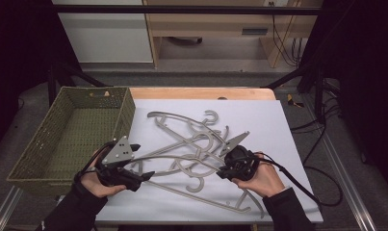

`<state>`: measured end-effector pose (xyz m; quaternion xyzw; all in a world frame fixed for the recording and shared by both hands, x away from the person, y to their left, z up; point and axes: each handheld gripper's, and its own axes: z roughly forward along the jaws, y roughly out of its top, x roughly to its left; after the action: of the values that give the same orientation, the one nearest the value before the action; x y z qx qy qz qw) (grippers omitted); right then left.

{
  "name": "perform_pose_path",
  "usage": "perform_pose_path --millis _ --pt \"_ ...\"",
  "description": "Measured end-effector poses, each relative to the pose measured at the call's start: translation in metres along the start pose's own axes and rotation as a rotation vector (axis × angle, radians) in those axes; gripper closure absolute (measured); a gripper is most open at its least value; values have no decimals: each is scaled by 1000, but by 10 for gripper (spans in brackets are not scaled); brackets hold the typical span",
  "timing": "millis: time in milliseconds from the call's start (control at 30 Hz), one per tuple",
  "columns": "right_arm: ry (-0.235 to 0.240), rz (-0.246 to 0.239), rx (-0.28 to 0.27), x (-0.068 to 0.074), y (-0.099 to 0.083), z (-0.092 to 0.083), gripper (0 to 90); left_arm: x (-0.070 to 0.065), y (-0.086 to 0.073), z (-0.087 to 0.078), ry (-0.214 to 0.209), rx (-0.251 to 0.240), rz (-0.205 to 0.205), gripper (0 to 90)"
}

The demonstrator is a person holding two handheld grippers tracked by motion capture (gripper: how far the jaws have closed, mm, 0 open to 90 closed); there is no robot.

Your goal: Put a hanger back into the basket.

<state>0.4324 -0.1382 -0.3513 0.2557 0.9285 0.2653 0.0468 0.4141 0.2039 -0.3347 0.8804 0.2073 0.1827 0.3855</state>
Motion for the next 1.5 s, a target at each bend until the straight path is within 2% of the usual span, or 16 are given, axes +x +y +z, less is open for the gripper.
perform_pose_path --millis 267,500,633,667,733,967,1233,1433,1500 --pt "24 -52 9 6 0 -6 822 -3 13 18 -61 117 100 147" --pt "35 -79 18 11 2 -5 822 -7 18 43 -104 190 168 272" --pt "35 -86 17 12 2 -5 822 -11 20 53 -109 219 210 370" --pt "37 -86 18 12 2 -4 822 -12 21 55 -111 227 224 417" --pt "40 -91 21 12 2 -4 822 -14 21 58 -114 230 239 434" --pt "52 -104 24 14 4 -1 821 -19 20 65 -109 269 296 598" --pt "57 -125 32 15 6 1 821 -22 18 68 -136 299 314 751" --pt "58 -128 32 15 6 2 821 -23 17 70 -155 321 313 787" --pt "60 -136 35 15 6 2 820 -25 17 70 -149 325 318 791"
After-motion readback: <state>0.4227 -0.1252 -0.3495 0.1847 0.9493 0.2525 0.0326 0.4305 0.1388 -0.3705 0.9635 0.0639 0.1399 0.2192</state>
